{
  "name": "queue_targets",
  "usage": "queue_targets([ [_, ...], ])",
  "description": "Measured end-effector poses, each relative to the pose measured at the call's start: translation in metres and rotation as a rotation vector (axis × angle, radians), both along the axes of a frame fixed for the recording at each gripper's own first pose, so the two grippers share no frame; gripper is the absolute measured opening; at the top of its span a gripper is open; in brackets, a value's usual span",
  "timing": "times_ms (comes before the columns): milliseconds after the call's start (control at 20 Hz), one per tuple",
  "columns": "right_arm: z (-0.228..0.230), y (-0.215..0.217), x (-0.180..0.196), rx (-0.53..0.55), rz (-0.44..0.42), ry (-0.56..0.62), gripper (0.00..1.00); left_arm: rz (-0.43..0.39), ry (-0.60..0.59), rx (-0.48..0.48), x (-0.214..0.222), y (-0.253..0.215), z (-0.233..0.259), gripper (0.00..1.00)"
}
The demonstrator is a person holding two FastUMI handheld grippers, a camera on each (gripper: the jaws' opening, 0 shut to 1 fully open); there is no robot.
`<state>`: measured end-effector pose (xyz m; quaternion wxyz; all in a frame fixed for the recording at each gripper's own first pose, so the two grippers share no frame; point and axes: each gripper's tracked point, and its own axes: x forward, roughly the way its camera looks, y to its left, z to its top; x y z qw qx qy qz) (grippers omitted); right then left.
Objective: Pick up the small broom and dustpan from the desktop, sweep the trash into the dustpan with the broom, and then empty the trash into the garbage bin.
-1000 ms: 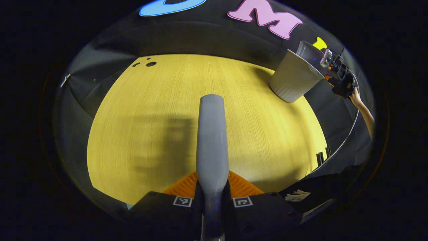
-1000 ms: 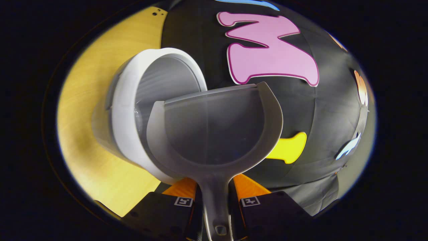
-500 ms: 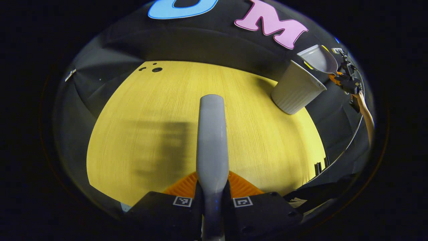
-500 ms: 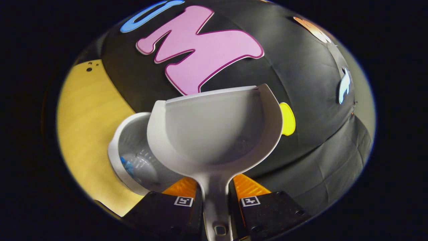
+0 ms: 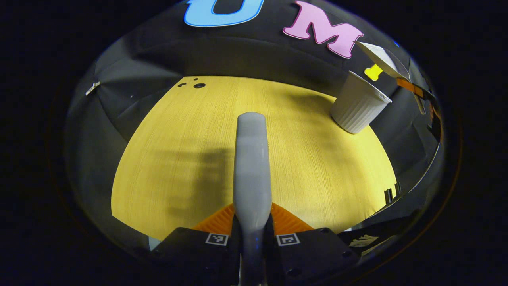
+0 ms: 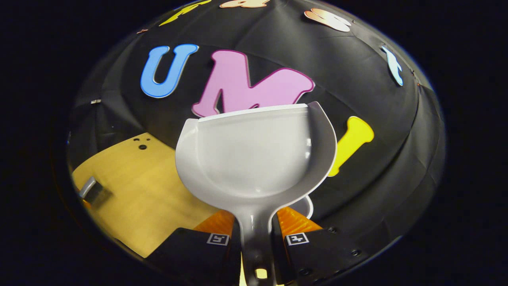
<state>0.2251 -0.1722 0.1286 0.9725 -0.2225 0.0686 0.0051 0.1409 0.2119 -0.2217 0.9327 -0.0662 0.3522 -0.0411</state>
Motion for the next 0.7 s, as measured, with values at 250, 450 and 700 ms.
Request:
queue_targets([
  [250, -0.103, 0.083, -0.044, 0.130, 0.112, 0.181, 0.37, 0.062, -0.001, -0.039, -0.008, 0.008, -0.019, 0.30],
  [450, -0.198, 0.111, -0.084, 0.192, 0.104, 0.338, 0.37, 0.079, 0.014, -0.019, 0.003, 0.021, -0.032, 0.30],
  [700, -0.310, 0.120, -0.114, 0.256, 0.041, 0.553, 0.37, 0.028, 0.078, 0.102, 0.022, 0.035, -0.052, 0.34],
])
